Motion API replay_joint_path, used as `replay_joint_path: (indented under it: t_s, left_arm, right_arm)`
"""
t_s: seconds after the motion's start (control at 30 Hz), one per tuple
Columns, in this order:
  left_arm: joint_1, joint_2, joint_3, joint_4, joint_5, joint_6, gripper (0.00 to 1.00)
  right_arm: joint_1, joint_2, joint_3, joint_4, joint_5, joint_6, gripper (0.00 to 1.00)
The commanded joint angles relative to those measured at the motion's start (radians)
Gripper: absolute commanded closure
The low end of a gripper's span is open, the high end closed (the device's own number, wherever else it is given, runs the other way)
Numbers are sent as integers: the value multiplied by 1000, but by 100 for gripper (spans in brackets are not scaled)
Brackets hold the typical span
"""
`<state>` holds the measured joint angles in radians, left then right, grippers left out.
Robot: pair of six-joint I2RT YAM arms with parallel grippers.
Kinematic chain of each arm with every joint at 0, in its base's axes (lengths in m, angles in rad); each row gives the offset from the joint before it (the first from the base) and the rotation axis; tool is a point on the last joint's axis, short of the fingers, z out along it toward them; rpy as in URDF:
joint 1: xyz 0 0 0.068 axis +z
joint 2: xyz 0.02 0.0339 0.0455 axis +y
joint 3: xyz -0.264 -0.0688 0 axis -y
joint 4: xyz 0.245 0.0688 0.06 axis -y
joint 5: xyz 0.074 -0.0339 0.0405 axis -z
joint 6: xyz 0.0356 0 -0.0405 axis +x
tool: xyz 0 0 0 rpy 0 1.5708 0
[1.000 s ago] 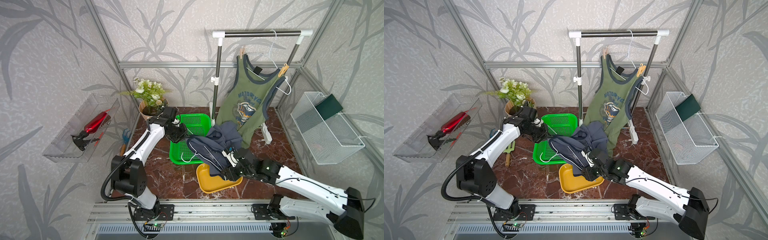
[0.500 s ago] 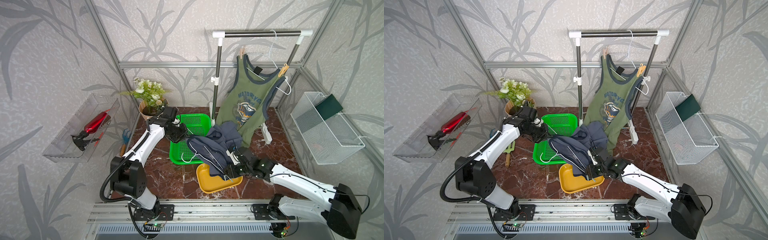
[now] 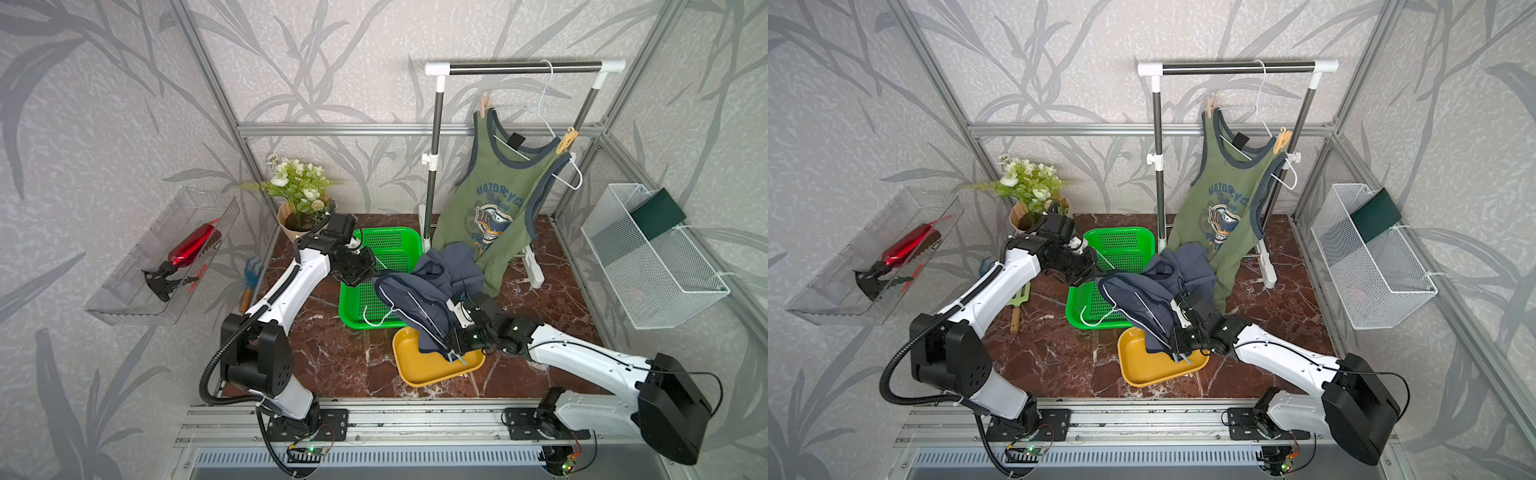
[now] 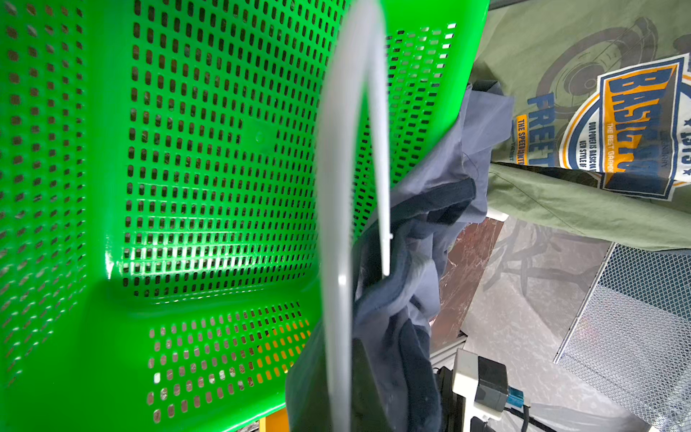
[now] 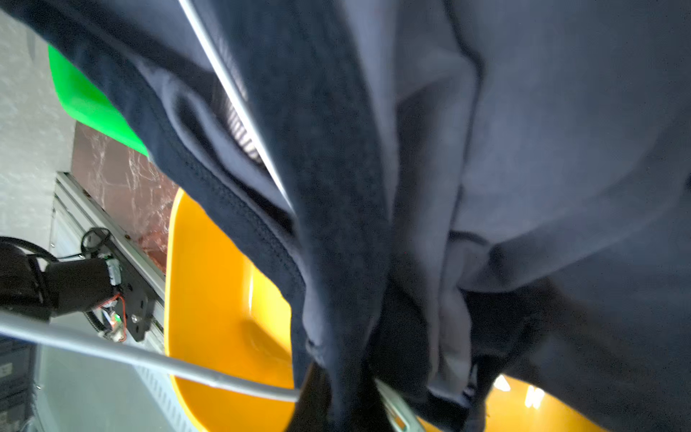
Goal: Remove the clothespins securing tank tops to the hanger
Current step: Adjust the tank top on the hanger.
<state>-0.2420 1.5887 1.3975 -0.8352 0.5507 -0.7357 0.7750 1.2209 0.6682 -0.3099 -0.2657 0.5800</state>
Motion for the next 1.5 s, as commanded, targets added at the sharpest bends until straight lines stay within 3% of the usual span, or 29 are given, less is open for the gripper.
replay_joint_path:
  t_s: [0.0, 0.37, 0.57, 0.8, 1.07, 1.47]
  left_arm:
    - [-3, -42, -11, -1, -16, -1, 100]
    - [-25, -45, 19, -47, -88, 34, 100]
    - [-48, -64, 23, -38, -122, 38, 100]
    - [-100, -84, 21, -34, -143, 5, 100]
    - [-115, -139, -74, 52, -162, -57, 100]
    - [-113, -138, -113, 98, -167, -89, 100]
  right_arm:
    - [-3, -12, 16, 29, -21, 6, 100]
    - [12, -156, 125, -19, -71, 51, 100]
    - [12, -83, 209, -20, -88, 91, 100]
    - [10, 20, 271, 7, 1, 79, 100]
    - [20, 98, 304, 91, 9, 121, 100]
    - [-1, 249, 466, -22, 33, 3, 99]
